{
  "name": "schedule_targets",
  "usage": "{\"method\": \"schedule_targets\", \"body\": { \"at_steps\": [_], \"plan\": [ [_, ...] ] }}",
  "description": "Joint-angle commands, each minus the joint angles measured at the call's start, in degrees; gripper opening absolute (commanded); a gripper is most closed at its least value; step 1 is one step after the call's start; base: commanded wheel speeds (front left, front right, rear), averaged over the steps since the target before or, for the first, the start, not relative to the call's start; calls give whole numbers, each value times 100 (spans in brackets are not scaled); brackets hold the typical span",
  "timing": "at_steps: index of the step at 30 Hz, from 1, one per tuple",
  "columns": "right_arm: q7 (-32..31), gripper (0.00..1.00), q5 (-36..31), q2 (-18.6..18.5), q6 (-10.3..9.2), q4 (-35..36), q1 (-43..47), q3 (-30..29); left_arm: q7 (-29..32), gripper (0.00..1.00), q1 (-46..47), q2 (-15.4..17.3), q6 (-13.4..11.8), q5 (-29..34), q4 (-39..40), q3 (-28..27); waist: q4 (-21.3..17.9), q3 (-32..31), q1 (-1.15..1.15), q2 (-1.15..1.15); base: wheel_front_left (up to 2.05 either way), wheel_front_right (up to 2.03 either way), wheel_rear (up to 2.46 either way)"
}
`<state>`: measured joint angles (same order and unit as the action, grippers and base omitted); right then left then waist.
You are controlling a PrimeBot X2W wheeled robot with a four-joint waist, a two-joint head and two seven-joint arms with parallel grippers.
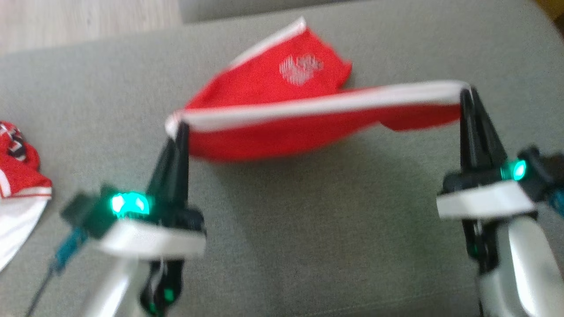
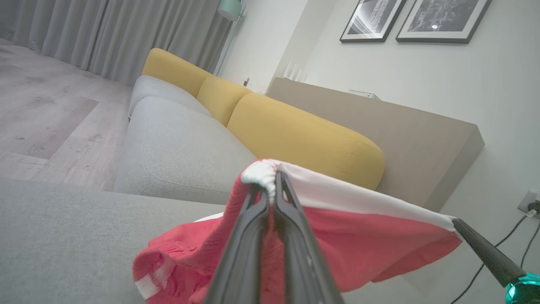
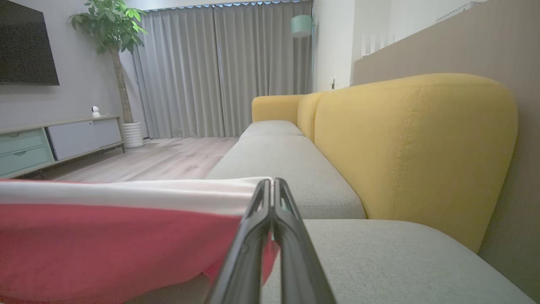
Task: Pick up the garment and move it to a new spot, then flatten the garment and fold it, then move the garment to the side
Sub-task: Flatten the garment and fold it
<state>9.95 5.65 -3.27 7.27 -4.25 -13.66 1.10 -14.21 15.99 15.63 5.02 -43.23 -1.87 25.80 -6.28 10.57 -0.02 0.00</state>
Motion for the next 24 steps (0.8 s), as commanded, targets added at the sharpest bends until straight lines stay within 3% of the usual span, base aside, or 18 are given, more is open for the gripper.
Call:
{"method": "schedule_targets", "body": {
  "at_steps": [1, 7, 12, 16, 24],
  "plan": [
    [-133, 0, 17, 33, 22, 491, 174, 111, -49, 0, -133, 178, -79, 68, 407, -191, -55, -375, 2, 0, 0, 0, 0],
    [-877, 0, -155, 28, 22, 1885, 1275, 71, 136, 0, -1313, 236, -515, 42, 1452, 66, -32, -536, 2, 0, 0, 0, 0],
    [-1303, 0, -217, -49, 22, 2342, 1551, -20, 257, 0, -1638, 84, -642, -29, 1544, 324, 198, -312, 2, 0, 0, 0, 0],
    [-1461, 0, -126, -192, 22, 2152, 1269, -112, 223, 0, -1492, -166, -647, -58, 1206, 418, 479, -20, 2, 0, 0, 0, 0],
    [-1909, 0, 0, -981, 22, 1074, -197, 171, 213, 0, -716, -816, -554, -362, 180, 393, 1072, 616, 2, 0, 0, 0, 0]
  ]
}}
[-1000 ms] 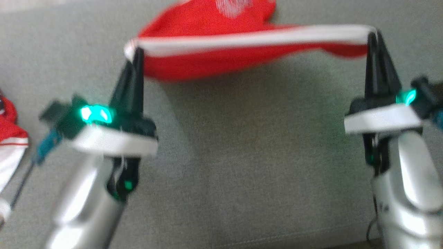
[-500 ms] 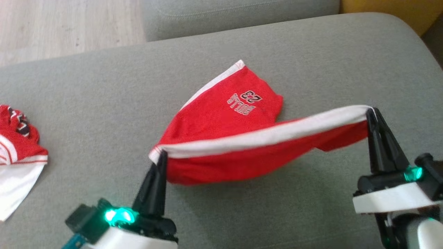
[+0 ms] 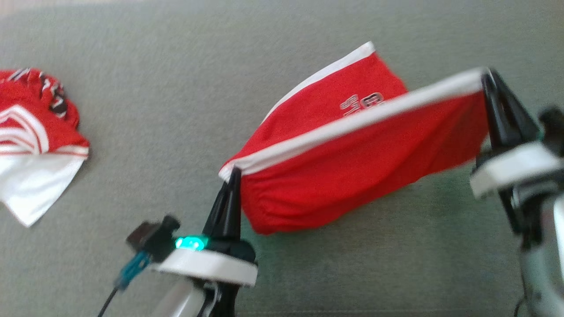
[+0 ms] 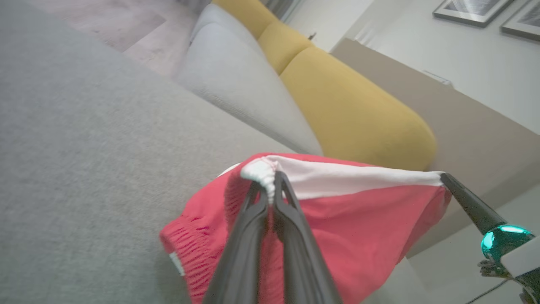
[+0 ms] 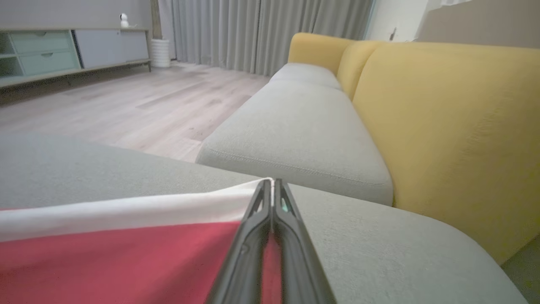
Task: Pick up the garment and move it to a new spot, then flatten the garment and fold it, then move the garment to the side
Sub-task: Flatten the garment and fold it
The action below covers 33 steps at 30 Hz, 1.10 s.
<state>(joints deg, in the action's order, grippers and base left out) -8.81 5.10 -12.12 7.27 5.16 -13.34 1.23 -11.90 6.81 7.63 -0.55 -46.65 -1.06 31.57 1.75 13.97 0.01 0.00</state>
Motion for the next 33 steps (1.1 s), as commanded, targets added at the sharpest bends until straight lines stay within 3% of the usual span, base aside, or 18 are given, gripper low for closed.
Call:
{"method": "schedule_targets", "body": {
  "at_steps": [1, 7, 23, 24, 25, 26, 33],
  "plan": [
    [-102, 0, 66, -190, 22, -63, -456, 250, 15, 0, 331, -77, -23, -36, -70, -182, 336, 348, -1, 0, 0, 0, 0],
    [-390, 0, 198, -572, 22, -1322, -1593, 758, 216, 0, 1060, -356, -28, -239, -919, -22, 733, 680, -1, 0, 0, 0, 0],
    [-284, 0, 277, -900, 22, -3451, -3210, 1500, 126, 0, 2072, -473, -94, -802, -1799, 471, 1139, 1015, -1, 0, 0, 0, 0],
    [-258, 32, 313, -884, 22, -3574, -3278, 1508, 105, 29, 2108, -473, -113, -841, -1810, 509, 1140, 1018, -1, 0, 0, 0, 0],
    [-229, 91, 332, -869, 22, -3695, -3335, 1514, 94, 58, 2138, -473, -130, -874, -1822, 549, 1140, 1017, -1, 0, 0, 0, 0],
    [-200, 100, 343, -855, 22, -3813, -3382, 1521, 82, 100, 2168, -474, -139, -891, -1829, 586, 1138, 1013, -1, 0, 0, 0, 0],
    [283, 100, 479, -748, 22, -4406, -3524, 1522, 24, 100, 2212, -339, -180, -650, -1901, 816, 1127, 850, -1, 0, 0, 0, 0]
  ]
}}
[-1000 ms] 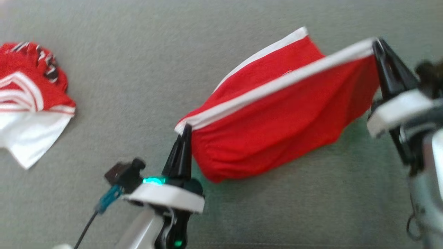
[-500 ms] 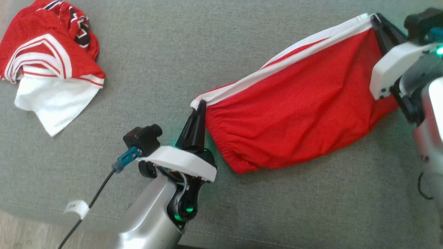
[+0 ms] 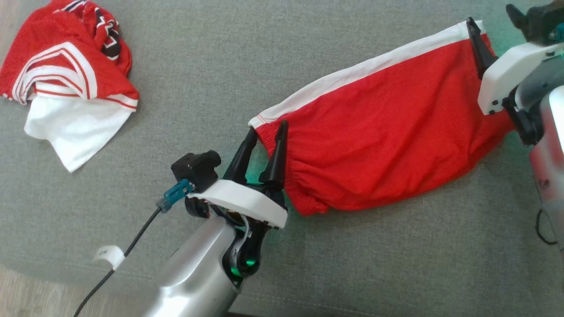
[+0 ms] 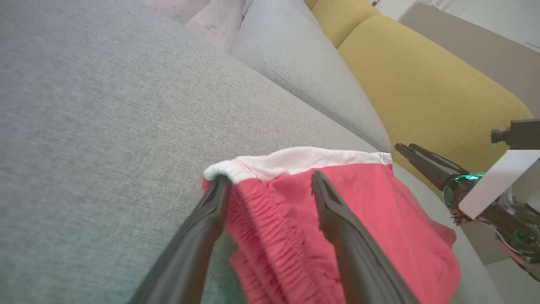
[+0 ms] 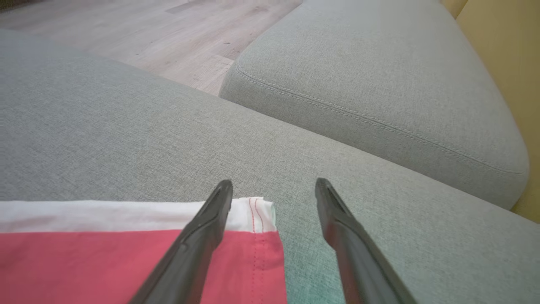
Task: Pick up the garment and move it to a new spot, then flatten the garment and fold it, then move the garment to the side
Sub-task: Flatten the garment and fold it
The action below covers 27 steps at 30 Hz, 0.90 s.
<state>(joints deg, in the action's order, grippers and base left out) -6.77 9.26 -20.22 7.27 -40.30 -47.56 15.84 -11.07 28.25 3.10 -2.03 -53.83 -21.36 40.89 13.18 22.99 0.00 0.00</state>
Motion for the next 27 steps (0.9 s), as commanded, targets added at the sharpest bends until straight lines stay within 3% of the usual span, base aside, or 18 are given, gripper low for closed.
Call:
{"method": "schedule_targets", "body": {
  "at_steps": [1, 10, 20, 27],
  "plan": [
    [123, 100, 89, 53, 22, 108, -91, 90, -63, 100, 38, 171, -55, 113, 126, -97, -27, -96, 0, 0, 0, 0, 0],
    [185, 100, 469, -112, 22, -82, 298, 195, -176, 100, -454, 755, -265, 509, 559, 24, -50, -603, 0, 0, 0, 0, 0],
    [-303, 100, 858, -297, 22, -479, 861, 24, -165, 100, -825, 1338, -645, 741, 1192, -47, 193, -927, 0, 0, 0, 0, 0],
    [-864, 100, 1159, -220, 22, -862, 1087, -87, -224, 100, -1156, 1648, -1010, 711, 1550, -364, 350, -992, 0, 0, 0, 0, 0]
  ]
}}
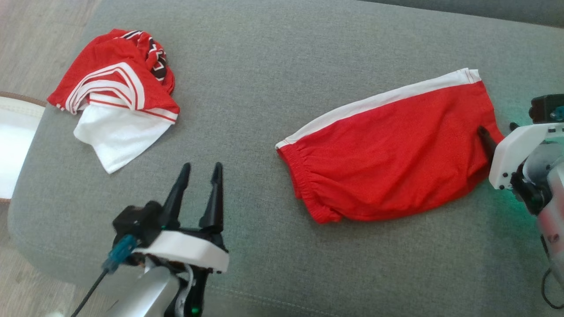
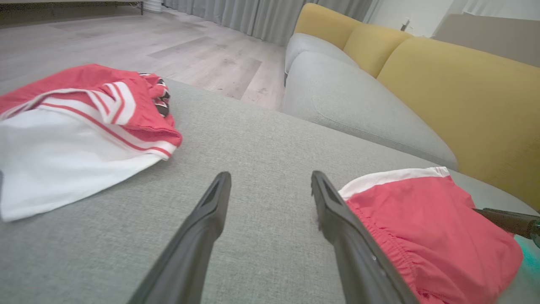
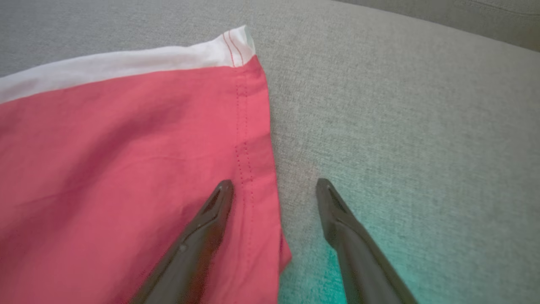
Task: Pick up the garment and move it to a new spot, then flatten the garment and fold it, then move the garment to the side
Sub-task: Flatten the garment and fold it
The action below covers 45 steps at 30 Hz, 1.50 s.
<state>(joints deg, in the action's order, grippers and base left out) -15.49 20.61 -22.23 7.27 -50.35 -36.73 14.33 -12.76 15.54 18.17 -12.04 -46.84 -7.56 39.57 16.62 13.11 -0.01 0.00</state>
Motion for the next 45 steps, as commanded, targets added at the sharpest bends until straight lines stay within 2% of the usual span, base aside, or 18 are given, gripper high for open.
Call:
{"method": "schedule_targets", "body": {
  "at_steps": [1, 3, 5, 6, 7, 11, 18, 28, 35, 41, 45],
  "plan": [
    [-90, 100, 59, 1, 22, 125, 19, 95, -66, 100, 62, 174, -49, -3, 214, -282, 15, -13, 1, 0, 0, 0, 0],
    [-284, 96, 146, 34, 22, 118, 41, 174, -88, 100, -34, 225, -114, -27, 297, -372, 30, -33, 1, 0, 0, 0, 0],
    [-524, 46, 249, 68, 22, 123, 63, 273, -106, 100, -114, 270, -158, -41, 374, -443, 31, -56, 1, 0, 0, 0, 0],
    [-639, 26, 299, 81, 22, 131, 68, 316, -113, 100, -145, 290, -176, -44, 411, -472, 29, -65, 1, 0, 0, 0, 0],
    [-756, 0, 352, 97, 22, 136, 72, 346, -119, 100, -173, 306, -197, -47, 452, -497, 24, -72, 1, 0, 0, 0, 0],
    [-878, 0, 494, 129, 22, 213, 39, 325, -134, 100, -220, 369, -270, -16, 595, -569, -9, -81, 1, 0, 0, 0, 0],
    [-348, 0, 591, 238, 22, 430, 9, 49, -149, 100, -246, 461, -362, 132, 737, -567, -273, -274, 1, 0, 0, 0, 0],
    [147, 0, 835, 493, 22, 1083, 766, -427, -172, 100, -458, 518, -428, 152, 771, -621, -1210, -690, 1, 0, 0, 0, 0],
    [322, 0, 581, 771, 22, 1915, 1606, -781, -184, 100, -631, 555, -498, 139, 830, -694, -1808, -745, 1, 0, 0, 0, 0],
    [354, 0, 331, 1062, 22, 2408, 1995, -1088, -187, 100, -661, 586, -527, 152, 879, -713, -1969, -703, 1, 0, 0, 0, 0],
    [321, 0, 79, 1244, 22, 2620, 2082, -1280, -158, 100, -641, 602, -540, 158, 869, -699, -1932, -693, 1, 0, 0, 0, 0]
  ]
}}
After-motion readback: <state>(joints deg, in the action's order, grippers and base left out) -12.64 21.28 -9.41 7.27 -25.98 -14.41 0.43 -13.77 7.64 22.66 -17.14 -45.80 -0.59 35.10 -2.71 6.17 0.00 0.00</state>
